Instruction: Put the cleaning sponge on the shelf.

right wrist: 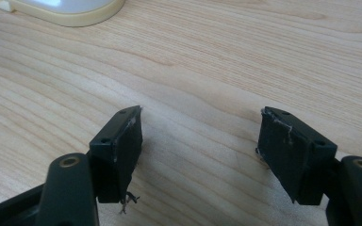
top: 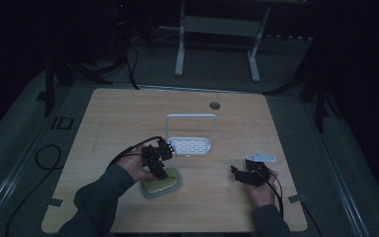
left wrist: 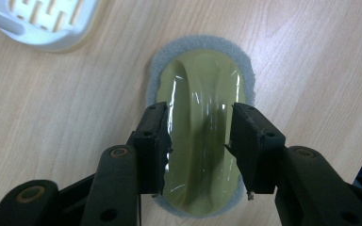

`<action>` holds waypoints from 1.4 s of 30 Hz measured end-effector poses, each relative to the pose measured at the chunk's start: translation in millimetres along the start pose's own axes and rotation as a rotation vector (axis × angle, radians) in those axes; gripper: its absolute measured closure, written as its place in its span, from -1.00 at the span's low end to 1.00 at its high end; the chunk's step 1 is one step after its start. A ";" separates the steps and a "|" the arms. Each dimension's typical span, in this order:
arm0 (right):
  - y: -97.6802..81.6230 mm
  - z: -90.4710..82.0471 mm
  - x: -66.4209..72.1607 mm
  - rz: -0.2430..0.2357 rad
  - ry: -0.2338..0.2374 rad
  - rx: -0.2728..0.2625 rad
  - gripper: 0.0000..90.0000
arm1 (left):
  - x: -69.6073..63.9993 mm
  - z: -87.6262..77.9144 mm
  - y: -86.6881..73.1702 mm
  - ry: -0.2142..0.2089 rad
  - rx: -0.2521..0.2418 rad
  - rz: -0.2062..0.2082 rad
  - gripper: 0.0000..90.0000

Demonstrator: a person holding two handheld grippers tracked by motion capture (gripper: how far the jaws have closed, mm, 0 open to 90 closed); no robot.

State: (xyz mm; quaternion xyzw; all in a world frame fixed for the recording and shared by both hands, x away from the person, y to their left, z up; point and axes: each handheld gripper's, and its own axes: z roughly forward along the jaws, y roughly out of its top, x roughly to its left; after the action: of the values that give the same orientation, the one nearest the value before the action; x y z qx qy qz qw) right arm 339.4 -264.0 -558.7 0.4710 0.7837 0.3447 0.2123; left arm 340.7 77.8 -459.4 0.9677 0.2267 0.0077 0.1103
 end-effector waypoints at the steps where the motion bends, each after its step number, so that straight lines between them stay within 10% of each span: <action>1: 0.0 0.0 0.0 0.000 0.000 0.000 -0.32 | 0.0 0.0 0.0 0.000 0.000 0.000 0.28; 25: 0.1 0.0 0.0 -0.001 0.001 0.001 -0.32 | 0.6 16.6 13.8 -0.041 0.153 0.039 0.44; 42: 0.1 0.0 0.0 -0.001 0.001 0.001 -0.32 | 1.5 14.1 15.6 -0.008 0.174 0.056 0.59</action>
State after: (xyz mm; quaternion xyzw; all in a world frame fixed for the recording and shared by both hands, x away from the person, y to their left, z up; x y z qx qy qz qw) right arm 339.5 -264.0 -558.7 0.4706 0.7843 0.3446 0.2116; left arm 349.8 61.9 -469.9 0.9796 0.1989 -0.0130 0.0263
